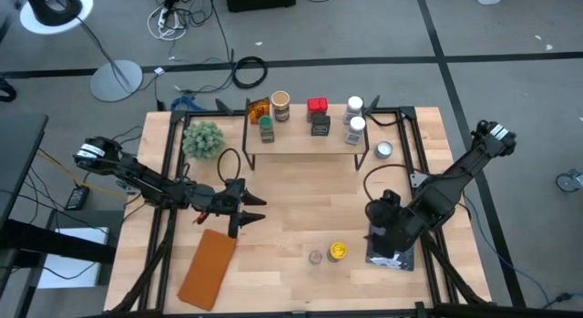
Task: Shelf spices
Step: Put the yellow seasoning bottle on the shelf
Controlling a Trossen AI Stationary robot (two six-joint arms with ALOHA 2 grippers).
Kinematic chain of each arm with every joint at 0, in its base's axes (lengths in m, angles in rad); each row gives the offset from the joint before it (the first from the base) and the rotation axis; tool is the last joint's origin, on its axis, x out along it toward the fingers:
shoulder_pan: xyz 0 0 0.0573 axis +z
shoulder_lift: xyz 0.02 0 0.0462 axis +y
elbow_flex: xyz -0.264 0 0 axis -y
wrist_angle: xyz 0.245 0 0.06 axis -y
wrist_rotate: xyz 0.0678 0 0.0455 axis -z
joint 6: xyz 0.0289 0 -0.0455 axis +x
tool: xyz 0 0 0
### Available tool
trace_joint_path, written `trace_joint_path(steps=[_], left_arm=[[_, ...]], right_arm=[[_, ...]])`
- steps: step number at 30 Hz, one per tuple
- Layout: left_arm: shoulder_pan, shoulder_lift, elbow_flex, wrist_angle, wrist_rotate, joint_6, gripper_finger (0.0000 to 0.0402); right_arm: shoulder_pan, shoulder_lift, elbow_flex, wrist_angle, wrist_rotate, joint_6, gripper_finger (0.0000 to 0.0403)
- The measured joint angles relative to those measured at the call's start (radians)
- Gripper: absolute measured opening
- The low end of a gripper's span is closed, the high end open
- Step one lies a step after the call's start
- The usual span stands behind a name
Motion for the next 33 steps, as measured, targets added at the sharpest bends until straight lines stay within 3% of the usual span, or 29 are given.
trace_joint_path(steps=[8,13,21,27,33], left_arm=[[0.0,0.0,0.0,-0.002,0.002,-0.026,0.0236],[0.0,0.0,0.0,-0.002,0.002,-0.032,0.0236],[0.0,0.0,0.0,-0.002,0.002,-0.042,0.0236],[0.0,0.0,0.0,-0.002,0.002,-0.042,0.0236],[0.0,0.0,0.0,-0.002,0.002,-0.042,0.0236]], right_arm=[[0.003,-0.095,-0.102,-0.007,-0.048,-0.025,0.0346],[0.001,-0.082,-0.102,0.004,-0.103,-0.229,0.0346],[-0.041,-0.025,-0.09,0.105,-0.232,-0.417,0.0346],[-0.089,0.138,0.081,0.068,-0.282,-0.623,0.0346],[-0.12,0.368,0.377,-0.137,-0.286,-0.885,0.0346]])
